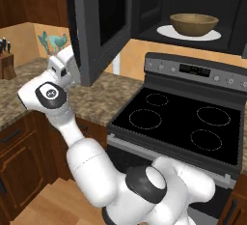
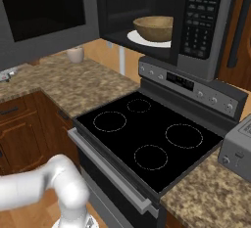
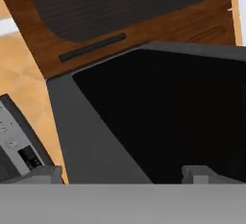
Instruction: Pick the lime from the sink and place it in the bowl. Then pick the bowl and place it in the microwave. Then close the microwave door and press the start button.
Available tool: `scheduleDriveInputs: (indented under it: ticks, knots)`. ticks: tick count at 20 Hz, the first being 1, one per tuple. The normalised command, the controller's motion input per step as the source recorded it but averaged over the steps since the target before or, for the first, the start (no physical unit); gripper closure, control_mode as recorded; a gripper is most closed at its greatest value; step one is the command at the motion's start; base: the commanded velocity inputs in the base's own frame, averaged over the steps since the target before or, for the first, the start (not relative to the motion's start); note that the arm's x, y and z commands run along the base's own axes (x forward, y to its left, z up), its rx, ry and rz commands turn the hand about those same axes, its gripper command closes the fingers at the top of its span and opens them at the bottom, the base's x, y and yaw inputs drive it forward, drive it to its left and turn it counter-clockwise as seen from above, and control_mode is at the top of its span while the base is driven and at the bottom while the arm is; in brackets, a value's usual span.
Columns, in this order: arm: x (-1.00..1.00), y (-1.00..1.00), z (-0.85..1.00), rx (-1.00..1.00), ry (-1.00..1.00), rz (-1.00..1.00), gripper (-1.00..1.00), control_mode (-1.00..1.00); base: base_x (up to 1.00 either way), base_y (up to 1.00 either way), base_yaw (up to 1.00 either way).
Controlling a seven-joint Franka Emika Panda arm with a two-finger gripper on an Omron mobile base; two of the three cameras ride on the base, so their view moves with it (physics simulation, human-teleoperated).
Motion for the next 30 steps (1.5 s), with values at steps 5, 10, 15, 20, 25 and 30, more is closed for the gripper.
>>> scheduleDriveInputs:
  ticks: [5, 10, 15, 20, 25, 30]
  knots:
    - [-0.79, -0.66, 0.52, 0.11, -0.34, -0.16, -1.00, -1.00, 0.00, 0.00, 0.00]
    - [-0.14, -0.99, 0.23, 0.20, -0.17, -0.08, -1.00, -1.00, 0.00, 0.00, 0.00]
    - [-0.08, -0.97, 0.21, 0.21, -0.11, -0.01, -1.00, -1.00, 0.00, 0.00, 0.00]
    - [-0.12, -0.94, 0.31, 0.23, -0.08, 0.00, -1.00, -1.00, 0.00, 0.00, 0.00]
    - [0.00, -0.93, 0.18, 0.23, -0.01, 0.06, -1.00, -1.00, 0.00, 0.00, 0.00]
    - [0.22, -0.79, 0.01, 0.16, -0.05, 0.12, -1.00, -1.00, 0.00, 0.00, 0.00]
